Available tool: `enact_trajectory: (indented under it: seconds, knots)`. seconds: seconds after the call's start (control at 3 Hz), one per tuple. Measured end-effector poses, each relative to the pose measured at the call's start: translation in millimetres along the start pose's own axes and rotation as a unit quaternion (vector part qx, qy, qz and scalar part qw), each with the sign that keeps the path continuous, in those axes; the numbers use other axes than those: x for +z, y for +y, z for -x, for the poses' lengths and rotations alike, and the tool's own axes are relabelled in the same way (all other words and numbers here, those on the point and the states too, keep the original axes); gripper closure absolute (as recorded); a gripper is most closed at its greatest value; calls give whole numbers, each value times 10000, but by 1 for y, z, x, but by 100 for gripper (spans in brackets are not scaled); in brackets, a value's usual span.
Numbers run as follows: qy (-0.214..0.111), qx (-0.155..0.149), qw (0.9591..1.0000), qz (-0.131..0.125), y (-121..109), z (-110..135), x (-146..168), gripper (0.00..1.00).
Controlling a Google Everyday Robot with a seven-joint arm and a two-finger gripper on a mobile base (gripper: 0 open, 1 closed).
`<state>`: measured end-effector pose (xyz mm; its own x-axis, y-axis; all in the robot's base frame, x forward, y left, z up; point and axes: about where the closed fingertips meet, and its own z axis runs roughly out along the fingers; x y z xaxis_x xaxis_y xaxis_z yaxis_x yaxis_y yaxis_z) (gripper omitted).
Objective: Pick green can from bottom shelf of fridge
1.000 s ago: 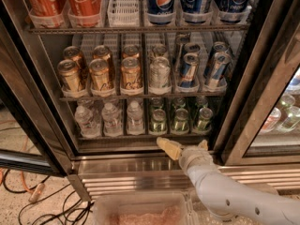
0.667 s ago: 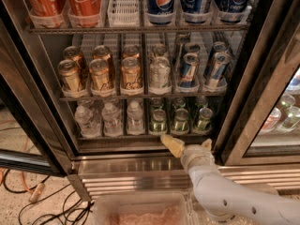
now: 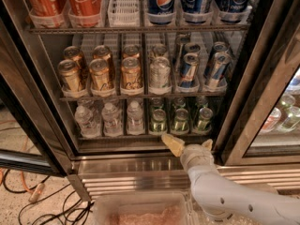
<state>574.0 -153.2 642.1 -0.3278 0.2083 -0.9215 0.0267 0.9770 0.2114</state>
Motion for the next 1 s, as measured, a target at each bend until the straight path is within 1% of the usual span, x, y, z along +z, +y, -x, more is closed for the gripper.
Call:
enact_trajectory:
  seconds: [0.33, 0.67, 1.0]
  knots:
    - [-118, 109, 9998, 80, 6, 0, 0, 0]
    - [-82, 260, 9996, 14, 3, -17, 9, 0]
    - [49, 270, 9990, -340, -22, -54, 26, 0]
